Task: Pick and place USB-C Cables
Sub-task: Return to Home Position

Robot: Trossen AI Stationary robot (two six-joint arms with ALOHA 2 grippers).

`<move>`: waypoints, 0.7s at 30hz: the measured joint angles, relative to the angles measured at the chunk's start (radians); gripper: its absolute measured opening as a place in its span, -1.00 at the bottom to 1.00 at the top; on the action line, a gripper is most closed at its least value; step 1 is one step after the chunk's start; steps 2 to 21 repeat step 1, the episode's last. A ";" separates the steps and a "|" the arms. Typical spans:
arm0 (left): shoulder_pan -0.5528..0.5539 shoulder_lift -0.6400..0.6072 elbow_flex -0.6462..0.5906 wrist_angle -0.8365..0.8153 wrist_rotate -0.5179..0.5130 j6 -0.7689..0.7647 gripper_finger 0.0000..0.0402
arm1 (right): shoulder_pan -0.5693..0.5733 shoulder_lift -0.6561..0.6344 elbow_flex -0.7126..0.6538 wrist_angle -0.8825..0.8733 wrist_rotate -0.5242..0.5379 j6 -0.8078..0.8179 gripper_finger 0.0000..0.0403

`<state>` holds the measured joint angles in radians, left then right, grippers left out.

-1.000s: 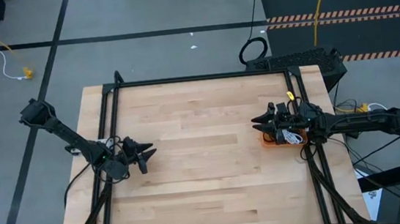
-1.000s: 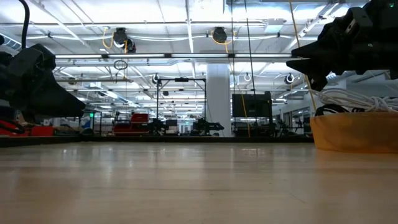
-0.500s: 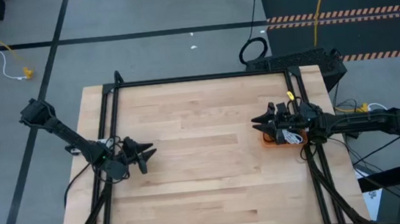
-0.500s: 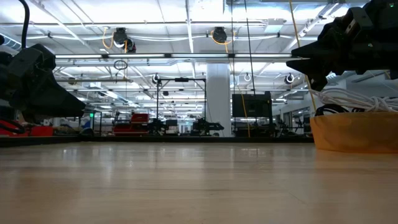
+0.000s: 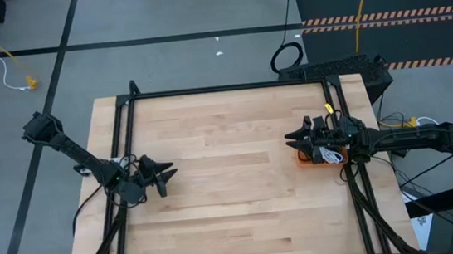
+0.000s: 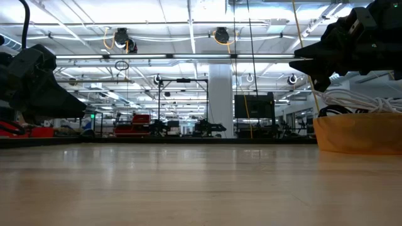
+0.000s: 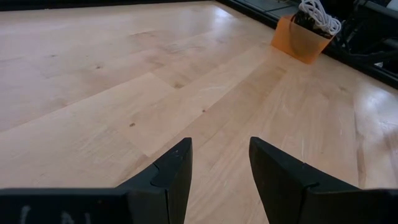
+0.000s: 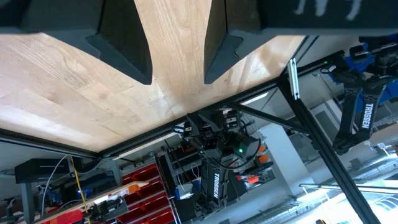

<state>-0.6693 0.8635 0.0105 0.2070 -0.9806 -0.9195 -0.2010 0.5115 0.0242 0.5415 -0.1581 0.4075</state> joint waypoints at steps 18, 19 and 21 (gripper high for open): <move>0.000 0.000 0.000 0.000 0.000 0.000 -0.20 | 0.000 0.000 0.000 0.000 0.000 0.000 -0.31; 0.000 0.000 0.000 0.000 0.000 0.000 -0.20 | 0.000 0.000 0.000 0.000 0.000 0.000 -0.31; 0.000 0.000 0.000 0.000 0.000 0.000 -0.20 | 0.000 0.000 0.000 0.000 0.000 0.000 -0.31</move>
